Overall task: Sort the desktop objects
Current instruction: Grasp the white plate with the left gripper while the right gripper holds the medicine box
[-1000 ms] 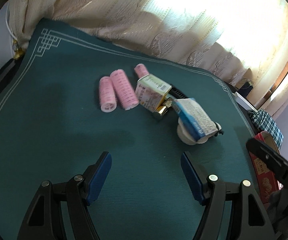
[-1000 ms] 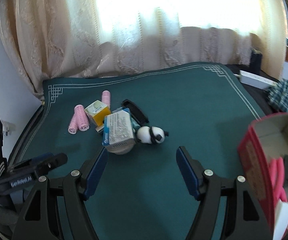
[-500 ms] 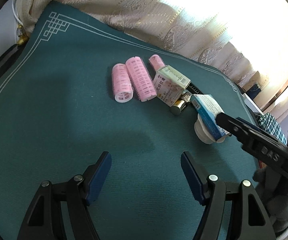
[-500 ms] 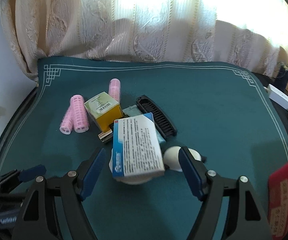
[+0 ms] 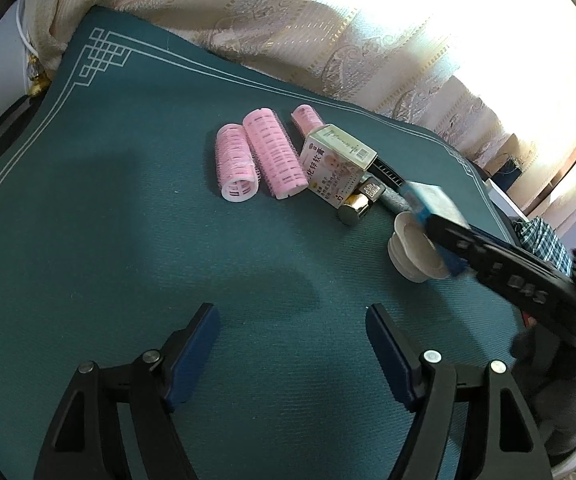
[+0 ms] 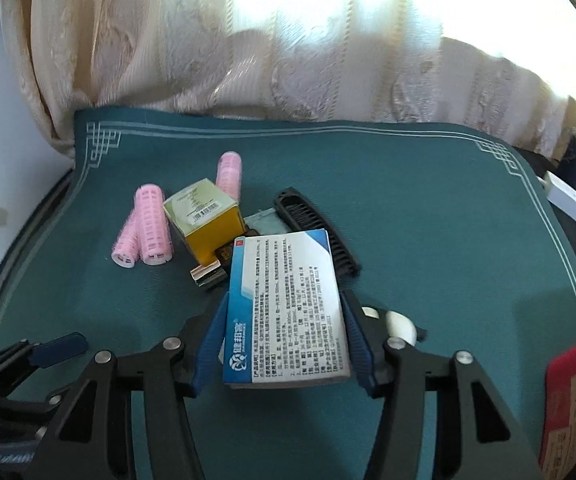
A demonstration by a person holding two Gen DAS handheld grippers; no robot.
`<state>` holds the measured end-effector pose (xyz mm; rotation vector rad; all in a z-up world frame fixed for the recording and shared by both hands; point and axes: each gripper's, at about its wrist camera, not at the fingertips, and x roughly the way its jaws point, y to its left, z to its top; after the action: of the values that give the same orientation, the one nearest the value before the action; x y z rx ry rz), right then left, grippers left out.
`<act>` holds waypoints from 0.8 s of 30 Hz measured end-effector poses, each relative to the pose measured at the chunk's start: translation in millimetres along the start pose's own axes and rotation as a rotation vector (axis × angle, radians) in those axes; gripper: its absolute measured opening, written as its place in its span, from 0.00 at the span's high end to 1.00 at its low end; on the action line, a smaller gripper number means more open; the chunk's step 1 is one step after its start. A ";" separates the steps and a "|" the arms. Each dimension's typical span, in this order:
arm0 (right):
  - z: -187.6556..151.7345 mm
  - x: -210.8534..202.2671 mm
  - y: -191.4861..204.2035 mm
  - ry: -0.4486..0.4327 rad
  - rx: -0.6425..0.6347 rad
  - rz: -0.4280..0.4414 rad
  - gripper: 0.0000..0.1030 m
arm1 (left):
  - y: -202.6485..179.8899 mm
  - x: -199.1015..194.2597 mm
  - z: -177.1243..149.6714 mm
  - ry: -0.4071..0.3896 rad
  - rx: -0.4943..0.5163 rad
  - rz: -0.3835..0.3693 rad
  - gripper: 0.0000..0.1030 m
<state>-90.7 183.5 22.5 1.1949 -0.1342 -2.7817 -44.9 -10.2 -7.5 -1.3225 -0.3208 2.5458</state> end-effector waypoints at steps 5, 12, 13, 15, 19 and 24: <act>-18.6 -27.1 -30.8 -0.021 0.092 -0.008 0.43 | -1.5 1.7 -0.7 -0.005 0.010 0.016 0.25; -49.5 -54.2 -65.4 -0.042 0.185 -0.040 0.43 | -25.3 2.5 -1.1 0.013 0.077 0.020 0.25; -53.0 -58.7 -70.4 -0.047 0.198 -0.044 0.43 | -32.6 2.4 -0.4 0.014 0.096 0.019 0.25; -55.7 -63.4 -74.4 -0.053 0.207 -0.046 0.43 | -45.7 3.3 2.3 0.013 0.123 0.017 0.25; -61.5 -67.0 -82.6 -0.057 0.225 -0.040 0.43 | -75.9 11.5 9.1 0.012 0.180 0.003 0.25; -66.6 -62.4 -90.7 -0.048 0.252 -0.014 0.43 | -101.6 33.5 15.8 0.046 0.191 -0.011 0.25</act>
<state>-5.8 279.3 10.2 1.1821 -0.4960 -2.8725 -64.1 95.2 7.0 -1.3007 -0.0734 2.4622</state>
